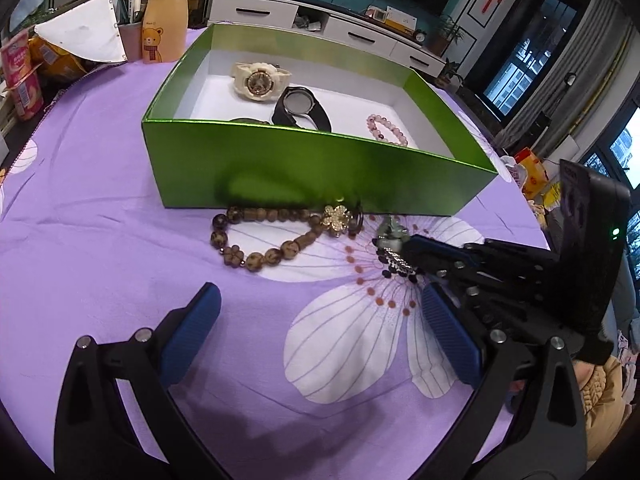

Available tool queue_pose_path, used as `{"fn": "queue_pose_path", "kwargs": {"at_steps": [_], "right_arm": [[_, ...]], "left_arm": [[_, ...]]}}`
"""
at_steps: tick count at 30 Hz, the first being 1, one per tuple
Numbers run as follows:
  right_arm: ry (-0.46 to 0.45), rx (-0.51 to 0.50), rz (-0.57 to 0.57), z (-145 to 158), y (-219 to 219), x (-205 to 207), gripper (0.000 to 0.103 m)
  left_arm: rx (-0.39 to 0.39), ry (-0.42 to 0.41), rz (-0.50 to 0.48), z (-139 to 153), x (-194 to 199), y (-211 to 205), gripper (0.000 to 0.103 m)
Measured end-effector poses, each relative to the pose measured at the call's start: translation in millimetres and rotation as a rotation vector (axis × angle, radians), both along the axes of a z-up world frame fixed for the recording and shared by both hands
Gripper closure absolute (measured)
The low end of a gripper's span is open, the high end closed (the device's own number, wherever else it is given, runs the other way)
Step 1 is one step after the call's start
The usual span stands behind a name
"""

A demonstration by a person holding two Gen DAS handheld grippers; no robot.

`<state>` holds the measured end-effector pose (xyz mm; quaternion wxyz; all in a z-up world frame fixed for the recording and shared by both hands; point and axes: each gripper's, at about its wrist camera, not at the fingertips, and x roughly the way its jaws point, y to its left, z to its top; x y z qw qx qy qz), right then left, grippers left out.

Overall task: Organize jewelry
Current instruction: 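Grasp the green jade pendant with the right tool while the left tool moves toward the brown bead bracelet, then grasp the brown wooden bead bracelet with the left tool while the right tool lifts the pendant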

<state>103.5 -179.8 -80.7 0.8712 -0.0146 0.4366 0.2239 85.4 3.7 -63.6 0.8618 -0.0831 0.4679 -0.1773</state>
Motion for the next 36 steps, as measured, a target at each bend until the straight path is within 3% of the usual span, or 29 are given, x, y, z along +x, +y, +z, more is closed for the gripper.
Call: {"fn": "queue_pose_path", "kwargs": {"at_steps": [8, 17, 23, 24, 26, 28, 33, 36], "right_arm": [[-0.010, 0.147, -0.083, 18, -42, -17, 0.097], [-0.016, 0.151, -0.083, 20, -45, -24, 0.097], [-0.007, 0.158, -0.086, 17, -46, -21, 0.097], [-0.006, 0.158, -0.088, 16, -47, -21, 0.097], [-0.007, 0.158, -0.091, 16, -47, -20, 0.097], [-0.005, 0.160, -0.096, 16, -47, -19, 0.097], [-0.005, 0.164, -0.098, 16, -47, -19, 0.098], [-0.010, 0.163, -0.093, 19, -47, -21, 0.097]], "left_arm": [[0.053, -0.058, -0.020, 4, 4, 2, 0.004], [0.216, -0.058, -0.147, -9, 38, -17, 0.055], [0.246, -0.047, -0.212, -20, 47, -23, 0.058], [0.248, -0.045, -0.215, -20, 47, -23, 0.060], [0.255, -0.041, -0.217, -20, 47, -22, 0.080], [0.252, -0.034, -0.217, -20, 45, -21, 0.090], [0.212, -0.032, -0.192, -20, 33, -13, 0.092], [0.137, -0.043, -0.145, -14, 28, -5, 0.092]]}}
